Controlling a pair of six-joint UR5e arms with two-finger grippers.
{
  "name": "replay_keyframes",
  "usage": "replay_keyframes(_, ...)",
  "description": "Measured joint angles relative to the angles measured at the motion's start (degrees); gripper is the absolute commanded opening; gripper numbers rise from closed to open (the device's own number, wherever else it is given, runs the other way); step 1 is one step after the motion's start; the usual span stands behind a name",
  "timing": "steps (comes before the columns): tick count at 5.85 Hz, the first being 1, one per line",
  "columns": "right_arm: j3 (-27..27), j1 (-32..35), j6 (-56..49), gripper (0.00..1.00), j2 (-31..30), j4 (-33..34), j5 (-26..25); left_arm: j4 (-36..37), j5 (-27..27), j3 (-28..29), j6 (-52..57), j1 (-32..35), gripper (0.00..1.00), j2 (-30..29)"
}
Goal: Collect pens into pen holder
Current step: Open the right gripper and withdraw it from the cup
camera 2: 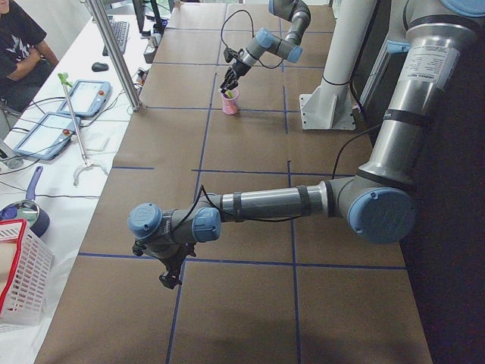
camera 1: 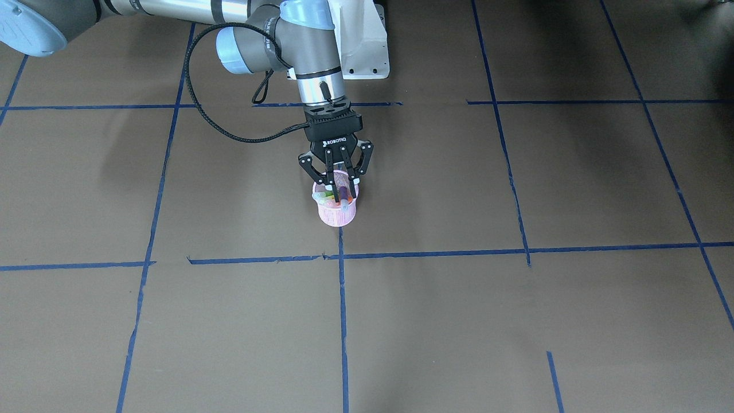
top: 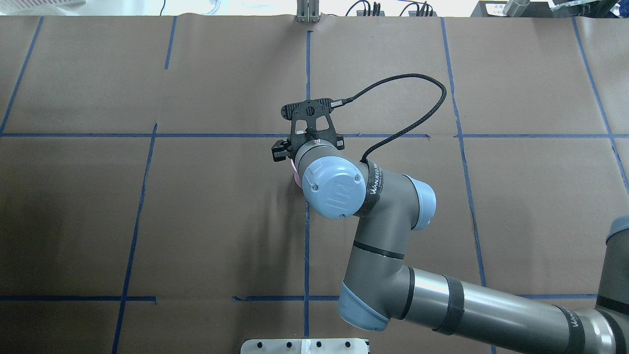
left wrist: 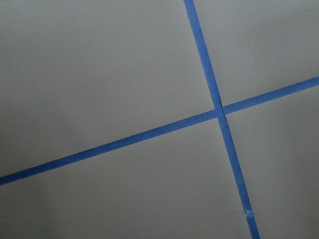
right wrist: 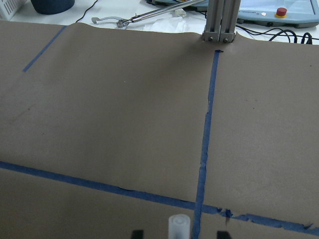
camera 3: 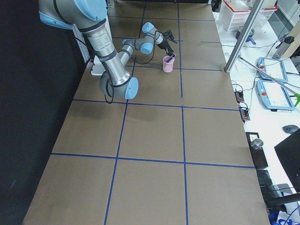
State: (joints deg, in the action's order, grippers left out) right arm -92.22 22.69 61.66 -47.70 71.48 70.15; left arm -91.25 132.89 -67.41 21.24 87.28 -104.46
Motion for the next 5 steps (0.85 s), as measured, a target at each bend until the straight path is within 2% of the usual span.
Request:
replay_keyframes(1, -0.83, 0.76, 0.0, 1.0, 0.23, 0.35, 1.51, 0.01, 0.0, 0.0, -0.04, -0.01, 1.0, -0.07)
replay_keyframes(2, -2.97, 3.03, 0.0, 1.0, 0.42, 2.55, 5.68, 0.05, 0.0, 0.0, -0.08, -0.01, 1.0, -0.1)
replay_keyframes(3, -6.07, 7.1, -0.11, 1.0, 0.47, 7.29, 13.07, 0.12, 0.0, 0.0, -0.13, -0.01, 1.0, -0.12)
replay_keyframes(5, -8.92, 20.3, -2.96, 1.0, -0.62, 16.02, 35.42, 0.38, 0.0, 0.07, -0.17, -0.05, 1.0, -0.13)
